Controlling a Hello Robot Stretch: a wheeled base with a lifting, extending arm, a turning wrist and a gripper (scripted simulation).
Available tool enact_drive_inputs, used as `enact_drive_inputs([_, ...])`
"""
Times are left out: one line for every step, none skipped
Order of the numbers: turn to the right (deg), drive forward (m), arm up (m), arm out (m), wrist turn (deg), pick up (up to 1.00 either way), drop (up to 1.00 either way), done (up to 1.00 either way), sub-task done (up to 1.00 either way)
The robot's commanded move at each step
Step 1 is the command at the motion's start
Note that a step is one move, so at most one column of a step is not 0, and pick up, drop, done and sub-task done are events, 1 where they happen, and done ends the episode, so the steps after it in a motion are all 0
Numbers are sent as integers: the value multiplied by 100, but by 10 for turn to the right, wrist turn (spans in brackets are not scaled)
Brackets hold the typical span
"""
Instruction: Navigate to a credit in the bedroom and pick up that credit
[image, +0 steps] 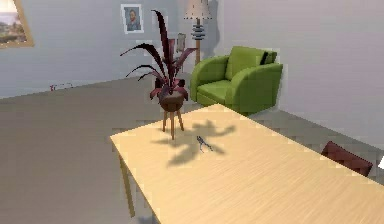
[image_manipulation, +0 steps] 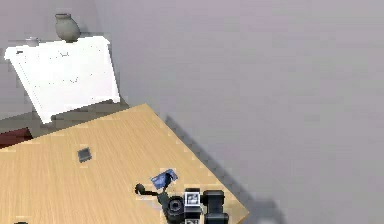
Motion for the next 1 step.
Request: enact_drive_inputs([0,0,0,0,0,0,0,100,0])
